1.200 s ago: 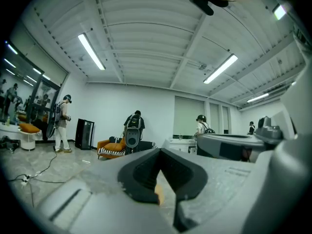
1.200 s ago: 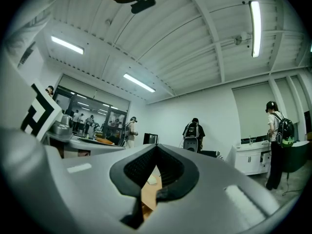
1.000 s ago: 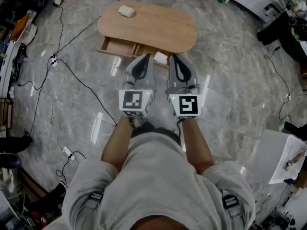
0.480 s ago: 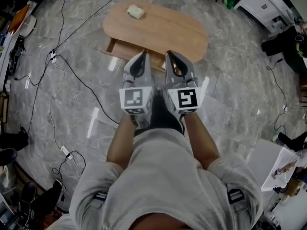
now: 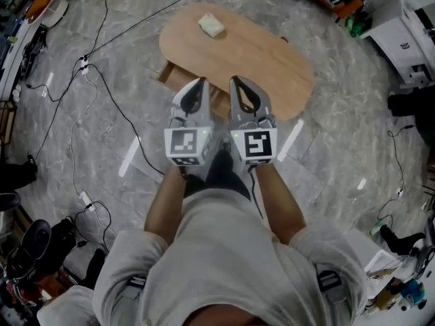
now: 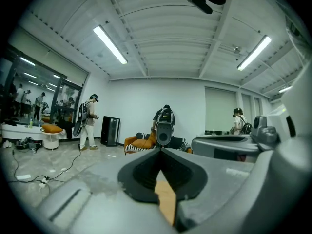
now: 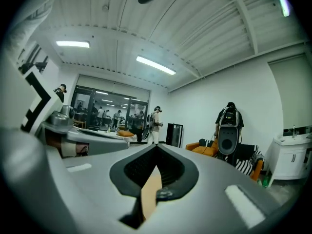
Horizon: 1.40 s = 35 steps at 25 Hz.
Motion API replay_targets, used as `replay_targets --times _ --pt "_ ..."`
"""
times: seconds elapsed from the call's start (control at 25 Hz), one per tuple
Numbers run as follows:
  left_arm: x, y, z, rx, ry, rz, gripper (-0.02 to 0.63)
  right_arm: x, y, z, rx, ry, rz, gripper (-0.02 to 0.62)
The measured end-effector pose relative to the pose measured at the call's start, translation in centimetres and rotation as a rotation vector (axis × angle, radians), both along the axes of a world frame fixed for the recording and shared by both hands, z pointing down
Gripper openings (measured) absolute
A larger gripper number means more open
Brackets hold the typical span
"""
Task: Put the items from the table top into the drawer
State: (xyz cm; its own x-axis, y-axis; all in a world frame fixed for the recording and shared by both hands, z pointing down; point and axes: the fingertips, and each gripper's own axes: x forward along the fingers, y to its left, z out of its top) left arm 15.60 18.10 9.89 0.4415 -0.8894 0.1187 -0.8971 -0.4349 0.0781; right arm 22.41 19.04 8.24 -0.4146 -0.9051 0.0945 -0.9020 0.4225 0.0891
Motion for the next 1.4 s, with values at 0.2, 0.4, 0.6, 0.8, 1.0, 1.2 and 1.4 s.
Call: replay_targets --times 0.2,0.4,0.6,0.8,1.0,1.2,1.4 --pt "-3.3 -3.1 2.6 -0.061 -0.030 -0.057 0.020 -3.3 -3.7 2.9 -0.043 -0.031 -0.058 0.006" --pt "-9.4 -5.5 4.9 -0.111 -0.003 -0.107 0.021 -9.6 -5.8 5.6 -0.116 -0.019 -0.105 0.006" --pt "-14.0 -9.1 7.6 -0.179 0.035 -0.096 0.020 -13.9 -8.6 6.4 -0.129 0.001 -0.086 0.006" --pt "-14.6 -12.6 8.5 -0.187 0.037 -0.046 0.020 -14.6 -12.6 8.9 -0.188 0.011 -0.024 0.006" --pt "-14.2 -14.3 12.6 -0.255 0.050 -0.041 0.021 -14.7 -14.9 12.3 -0.245 0.000 -0.027 0.006" --pt "-14.2 -16.8 19.2 -0.338 -0.033 -0.065 0.020 -13.9 -18.0 20.3 -0.354 -0.059 -0.046 0.006" --pt "-12.5 -20.6 24.3 -0.431 -0.067 -0.069 0.021 -12.5 -22.5 25.5 -0.408 -0.101 -0.049 0.006"
